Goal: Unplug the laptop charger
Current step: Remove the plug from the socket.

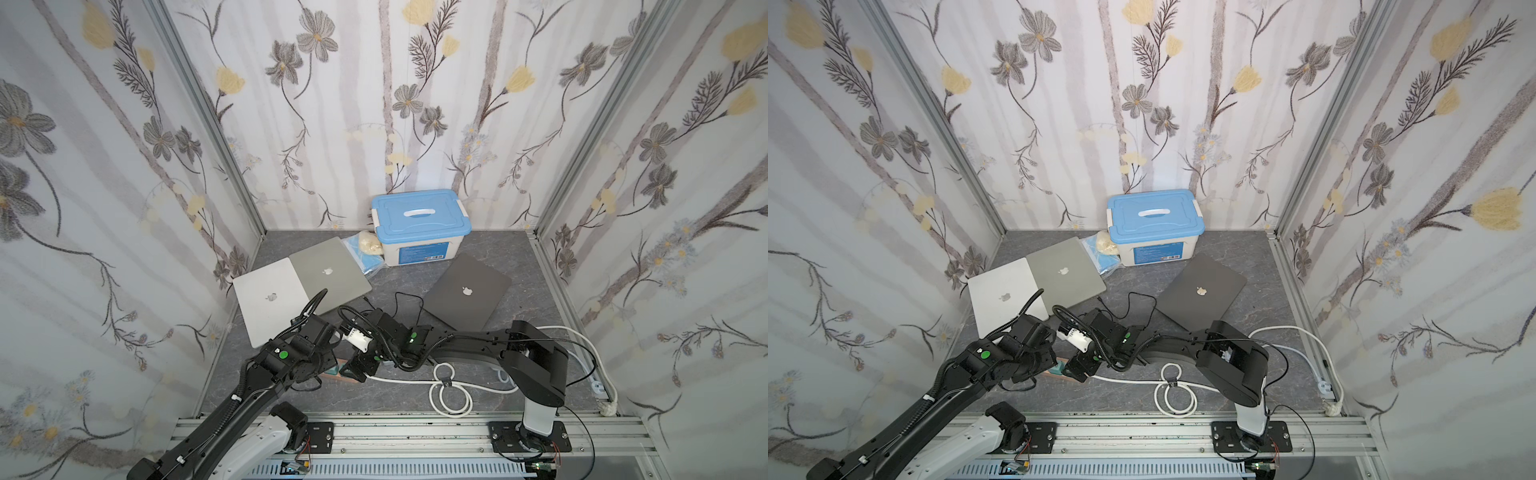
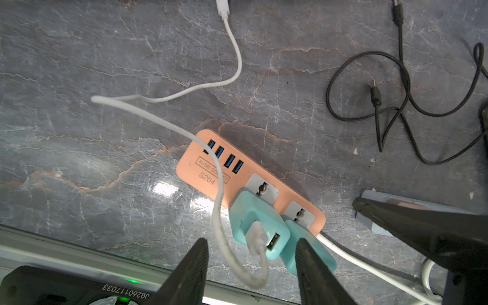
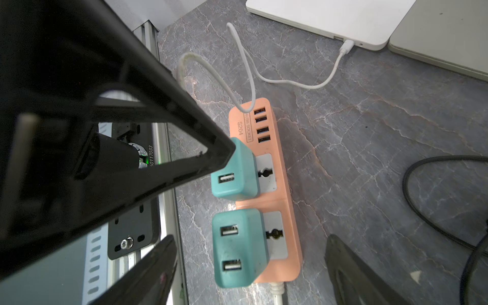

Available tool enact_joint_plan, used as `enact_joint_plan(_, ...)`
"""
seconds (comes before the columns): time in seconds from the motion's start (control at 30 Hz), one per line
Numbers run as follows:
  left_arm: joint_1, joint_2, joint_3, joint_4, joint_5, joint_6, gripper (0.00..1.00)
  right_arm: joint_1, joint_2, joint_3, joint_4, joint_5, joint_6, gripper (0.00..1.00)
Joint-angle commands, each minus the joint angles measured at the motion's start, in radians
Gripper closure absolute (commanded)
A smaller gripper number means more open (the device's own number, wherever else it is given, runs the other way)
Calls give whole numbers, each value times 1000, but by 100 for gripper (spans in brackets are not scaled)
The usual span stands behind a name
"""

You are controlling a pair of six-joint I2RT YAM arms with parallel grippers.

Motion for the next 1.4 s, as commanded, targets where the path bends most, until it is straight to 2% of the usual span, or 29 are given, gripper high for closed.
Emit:
enact_joint_plan(0.0, -6, 6, 3, -17, -21, -19, 44, 5, 10, 5, 32, -41, -18, 13)
enact_joint_plan(0.57, -10, 8, -75, 22, 14, -86, 44, -1, 23, -84, 167, -95, -11, 23)
enact_joint_plan(1.0, -10, 2, -77, 15, 7, -99, 44, 0, 8, -105, 217, -63, -5, 31)
enact_joint_plan(1.37, -11, -32, -135, 22, 16, -142, 43, 1, 21, -125, 244, -49, -20, 37)
